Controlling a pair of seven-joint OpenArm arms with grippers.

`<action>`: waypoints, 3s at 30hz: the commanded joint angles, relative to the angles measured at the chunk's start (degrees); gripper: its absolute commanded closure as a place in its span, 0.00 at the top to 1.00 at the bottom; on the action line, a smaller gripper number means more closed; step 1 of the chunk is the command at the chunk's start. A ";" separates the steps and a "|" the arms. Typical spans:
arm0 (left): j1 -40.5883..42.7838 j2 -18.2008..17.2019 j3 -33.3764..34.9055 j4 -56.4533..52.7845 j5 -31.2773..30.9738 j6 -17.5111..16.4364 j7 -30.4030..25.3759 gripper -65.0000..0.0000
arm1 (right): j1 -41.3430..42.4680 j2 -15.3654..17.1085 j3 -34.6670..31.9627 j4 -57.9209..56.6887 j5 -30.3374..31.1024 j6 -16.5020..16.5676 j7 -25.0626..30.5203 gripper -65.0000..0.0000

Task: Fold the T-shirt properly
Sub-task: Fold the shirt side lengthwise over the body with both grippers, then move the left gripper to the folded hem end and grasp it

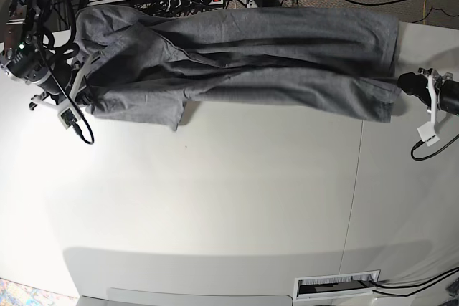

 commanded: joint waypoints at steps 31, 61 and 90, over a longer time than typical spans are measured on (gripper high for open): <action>6.54 -4.94 -0.72 3.56 -0.93 -0.08 4.45 0.00 | -4.55 1.14 0.74 1.05 3.21 0.07 -5.95 0.00; 6.56 9.94 -0.72 20.59 -0.93 -0.08 -0.57 0.00 | -6.16 1.11 0.74 1.03 -1.77 0.09 -6.29 0.01; 19.54 15.58 -0.72 20.48 49.46 1.49 -38.25 0.00 | -5.68 0.98 -9.88 -8.07 -17.38 0.00 6.49 0.01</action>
